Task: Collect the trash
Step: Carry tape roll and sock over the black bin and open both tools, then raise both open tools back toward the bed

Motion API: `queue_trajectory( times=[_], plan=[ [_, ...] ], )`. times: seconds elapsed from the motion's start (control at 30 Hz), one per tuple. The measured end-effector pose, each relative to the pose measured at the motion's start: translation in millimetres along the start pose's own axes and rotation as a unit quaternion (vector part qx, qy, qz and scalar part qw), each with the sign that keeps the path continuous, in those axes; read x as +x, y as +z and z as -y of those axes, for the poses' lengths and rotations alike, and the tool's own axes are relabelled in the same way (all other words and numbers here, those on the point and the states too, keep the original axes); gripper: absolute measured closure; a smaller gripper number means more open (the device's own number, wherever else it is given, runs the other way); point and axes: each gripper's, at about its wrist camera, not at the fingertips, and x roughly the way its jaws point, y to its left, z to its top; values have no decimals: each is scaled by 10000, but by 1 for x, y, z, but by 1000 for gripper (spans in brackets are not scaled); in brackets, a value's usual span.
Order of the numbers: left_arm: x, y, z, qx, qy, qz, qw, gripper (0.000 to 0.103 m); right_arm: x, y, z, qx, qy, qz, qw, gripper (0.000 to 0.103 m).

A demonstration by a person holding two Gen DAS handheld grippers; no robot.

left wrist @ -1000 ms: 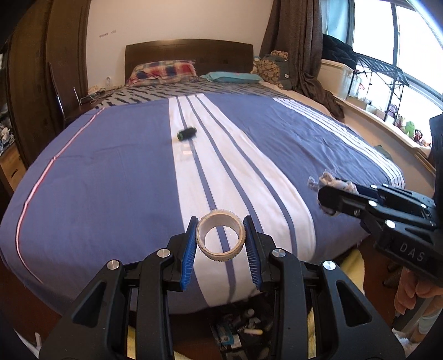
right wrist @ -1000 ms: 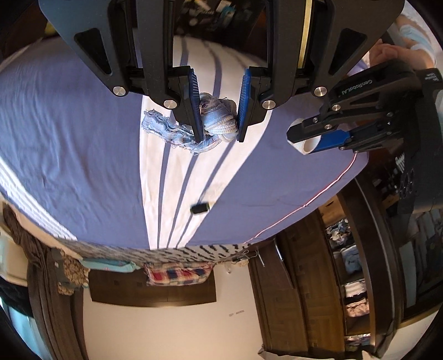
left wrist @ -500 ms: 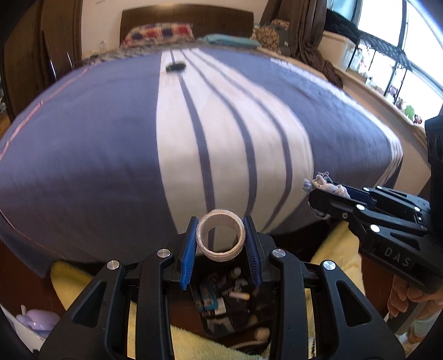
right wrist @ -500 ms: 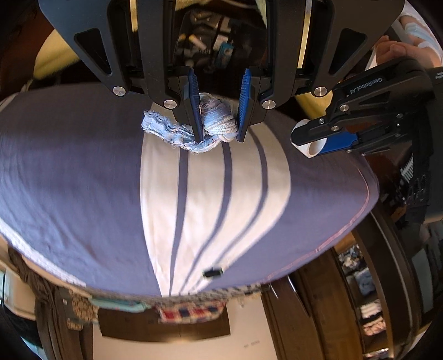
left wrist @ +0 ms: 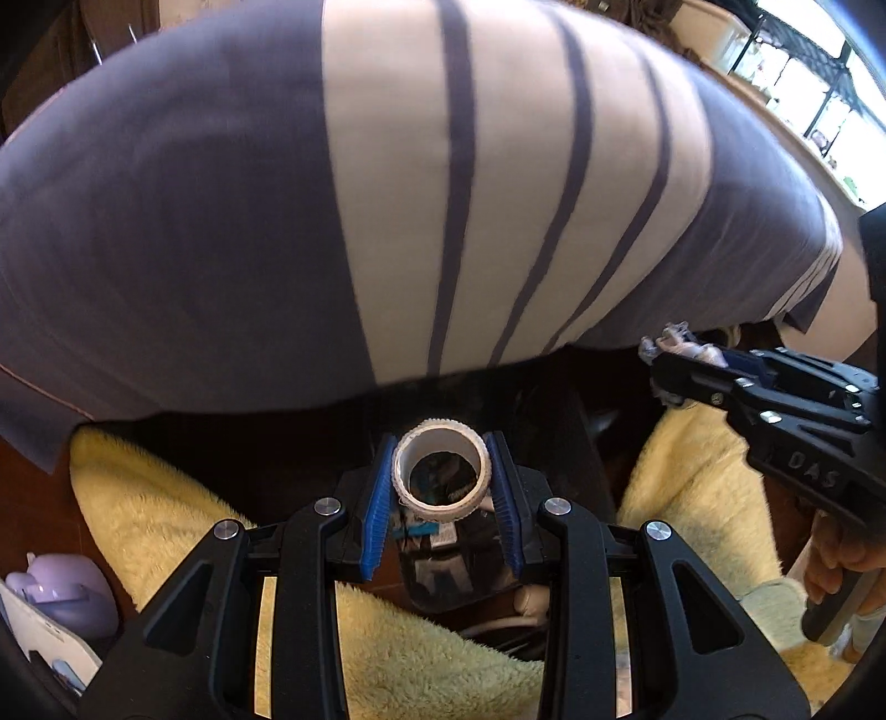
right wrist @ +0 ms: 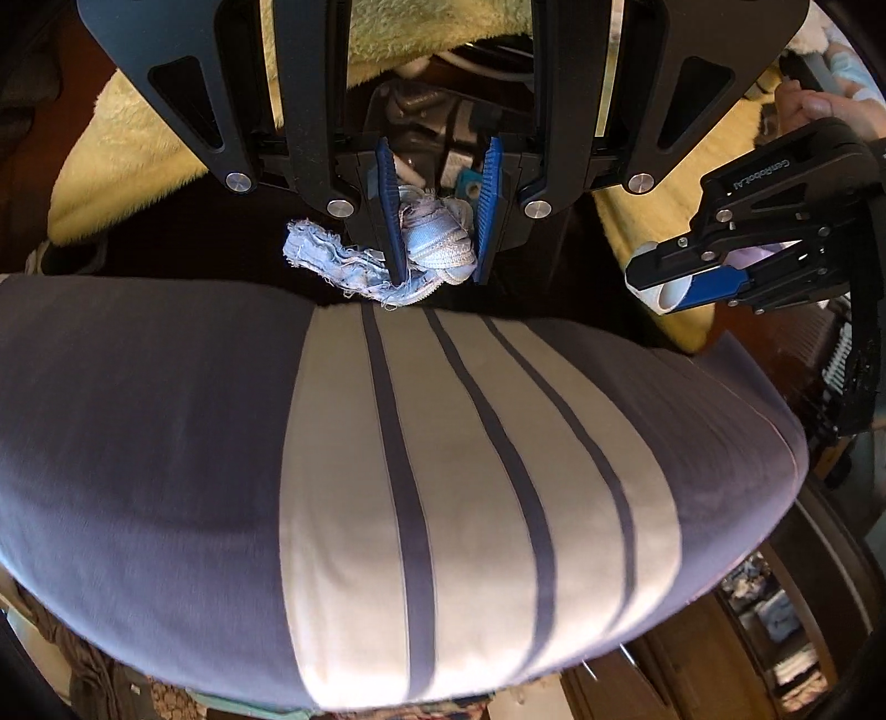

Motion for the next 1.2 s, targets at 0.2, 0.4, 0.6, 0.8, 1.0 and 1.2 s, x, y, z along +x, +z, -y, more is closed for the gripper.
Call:
queue_trajectory(
  times=[0.2,0.4,0.6,0.8,1.0,1.2],
  plan=[
    [34,-5,-5,-88,-43,-445,9990,72,21,-10,4,117,-17,-342,9993,78],
    [65,-20,-5,-127,-186,-915,9956,72,46,-18,11,317,97,-745,9967,78],
    [82,-24,-4,-151,-326,-1159,9926,71,66,-19,10,405,293,-1031,9934,76],
    [89,-27,-4,-198,-393,-1257,9911,56,75,-18,8,445,367,-1178,9914,58],
    [80,-26,-4,-249,-316,-1171,9923,49,69,-16,12,571,334,-1054,9922,46],
    [60,-23,-7,-261,-122,-902,9955,26,51,-11,20,670,194,-753,9947,19]
  ],
)
